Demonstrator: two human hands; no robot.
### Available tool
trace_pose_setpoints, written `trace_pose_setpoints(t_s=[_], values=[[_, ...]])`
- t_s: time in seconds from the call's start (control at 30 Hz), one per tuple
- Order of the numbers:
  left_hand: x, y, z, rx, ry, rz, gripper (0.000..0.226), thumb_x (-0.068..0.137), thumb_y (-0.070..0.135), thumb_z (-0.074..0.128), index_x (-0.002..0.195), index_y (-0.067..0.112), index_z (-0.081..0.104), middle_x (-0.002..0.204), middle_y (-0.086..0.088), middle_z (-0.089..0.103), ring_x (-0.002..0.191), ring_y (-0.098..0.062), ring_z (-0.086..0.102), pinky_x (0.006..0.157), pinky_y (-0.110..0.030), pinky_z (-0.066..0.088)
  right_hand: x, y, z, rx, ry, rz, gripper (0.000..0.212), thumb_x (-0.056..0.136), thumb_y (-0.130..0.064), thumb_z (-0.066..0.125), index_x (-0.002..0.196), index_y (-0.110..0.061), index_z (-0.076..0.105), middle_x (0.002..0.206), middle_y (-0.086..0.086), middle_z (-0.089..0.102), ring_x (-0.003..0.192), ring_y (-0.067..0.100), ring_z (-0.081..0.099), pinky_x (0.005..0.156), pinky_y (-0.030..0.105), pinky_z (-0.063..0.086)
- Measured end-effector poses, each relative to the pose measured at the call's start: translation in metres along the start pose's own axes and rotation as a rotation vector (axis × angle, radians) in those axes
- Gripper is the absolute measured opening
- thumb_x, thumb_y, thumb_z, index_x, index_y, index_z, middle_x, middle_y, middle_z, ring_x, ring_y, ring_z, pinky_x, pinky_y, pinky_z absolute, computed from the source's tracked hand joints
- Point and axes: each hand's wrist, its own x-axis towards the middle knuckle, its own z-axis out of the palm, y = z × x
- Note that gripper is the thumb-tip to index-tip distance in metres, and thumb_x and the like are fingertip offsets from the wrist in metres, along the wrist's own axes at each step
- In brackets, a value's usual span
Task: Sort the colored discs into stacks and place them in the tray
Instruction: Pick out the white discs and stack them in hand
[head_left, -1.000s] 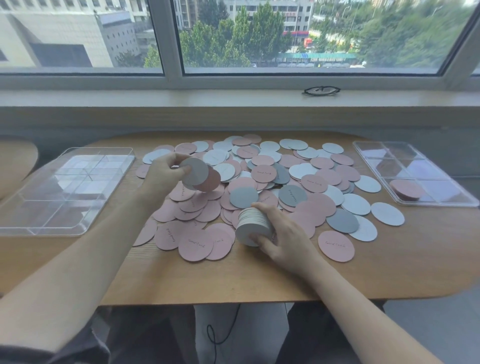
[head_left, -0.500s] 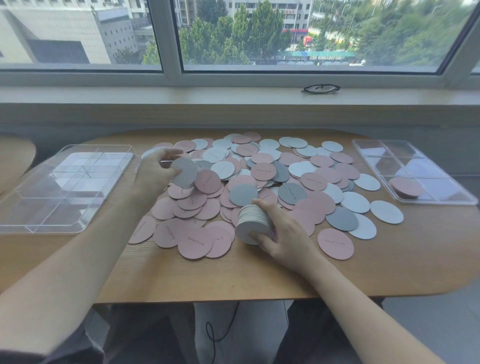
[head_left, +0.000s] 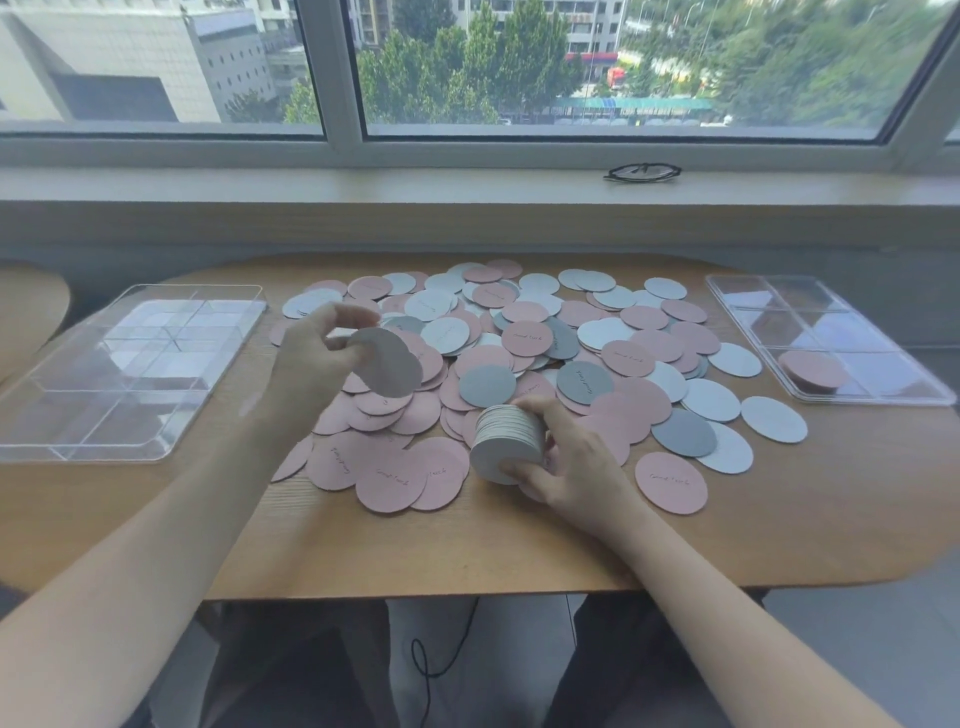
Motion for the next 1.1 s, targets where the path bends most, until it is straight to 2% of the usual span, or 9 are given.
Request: trace_pose_setpoints(t_s=[0.17,0.3,0.43,0.53,0.63,0.8,0.97,1.1], values=[[-0.019,0.005,0.032,-0.140,-0.156,-0.002,0.030,0.089,-0.002,0.065,0.103,0.024,0.069,0.105,0.007,0.071,0.093,-0.014,0.071,0.084,-0.028,0.051,0.000,-0.003,-0.001,0.029,-0.015,-0.008,0.059,0.084,-0.030,0.075,0.134,-0.032,0.043,0.126,-0.014,0.059,0.108,0.009,0.058,0.093,0.036,0.049],[-0.031,0.004,0.052,-0.208,-0.267,-0.008,0.027,0.091,-0.001,0.065,0.108,0.019,0.068,0.104,0.008,0.070,0.088,-0.015,0.068,0.080,-0.026,0.051,-0.001,-0.005,-0.002,0.045,-0.019,-0.001,0.059,0.084,-0.030,0.074,0.133,-0.035,0.042,0.124,-0.014,0.060,0.108,0.011,0.059,0.092,0.036,0.049],[-0.033,0.002,0.057,-0.302,-0.267,-0.074,0.025,0.093,-0.002,0.062,0.108,0.017,0.066,0.101,0.010,0.069,0.086,-0.013,0.065,0.076,-0.030,0.051,-0.001,-0.003,-0.002,0.076,-0.024,0.008,0.062,0.083,-0.029,0.076,0.134,-0.032,0.042,0.120,-0.009,0.062,0.105,0.013,0.061,0.089,0.034,0.049],[-0.033,-0.002,0.055,-0.333,-0.278,-0.105,0.024,0.090,0.002,0.067,0.109,0.017,0.066,0.101,0.008,0.069,0.089,-0.016,0.066,0.079,-0.038,0.051,0.000,-0.003,-0.003,0.071,-0.026,0.000,0.069,0.084,-0.028,0.076,0.142,-0.031,0.039,0.125,-0.011,0.060,0.106,0.011,0.059,0.091,0.025,0.046],[-0.031,-0.003,0.052,-0.322,-0.227,-0.078,0.028,0.083,0.011,0.068,0.110,0.017,0.065,0.108,-0.001,0.067,0.091,-0.017,0.065,0.081,-0.035,0.050,0.001,-0.002,-0.002,0.057,-0.016,-0.031,0.066,0.084,-0.030,0.076,0.142,-0.028,0.044,0.126,-0.011,0.059,0.109,0.008,0.057,0.089,0.024,0.046],[-0.026,0.001,0.049,-0.323,-0.077,-0.065,0.028,0.090,-0.002,0.065,0.106,0.021,0.065,0.108,-0.003,0.066,0.089,-0.011,0.064,0.081,-0.027,0.048,0.001,0.000,-0.001,0.052,0.009,-0.029,0.061,0.081,-0.032,0.079,0.133,-0.023,0.050,0.119,-0.012,0.060,0.105,0.008,0.057,0.087,0.023,0.046],[-0.041,0.007,0.059,-0.296,-0.207,-0.066,0.020,0.091,-0.004,0.065,0.103,0.012,0.066,0.100,-0.001,0.070,0.091,-0.014,0.067,0.081,-0.026,0.050,0.001,0.000,0.000,0.044,0.023,-0.025,0.063,0.078,-0.033,0.082,0.132,-0.024,0.050,0.116,-0.014,0.058,0.102,0.006,0.055,0.086,0.015,0.041],[-0.060,0.006,0.069,-0.248,-0.311,-0.079,0.015,0.092,0.002,0.065,0.102,0.012,0.068,0.097,-0.003,0.073,0.089,-0.018,0.069,0.081,-0.025,0.052,0.001,-0.001,-0.001,0.051,0.036,-0.031,0.067,0.079,-0.028,0.081,0.138,-0.026,0.048,0.120,-0.014,0.057,0.103,0.003,0.053,0.084,0.009,0.039]])
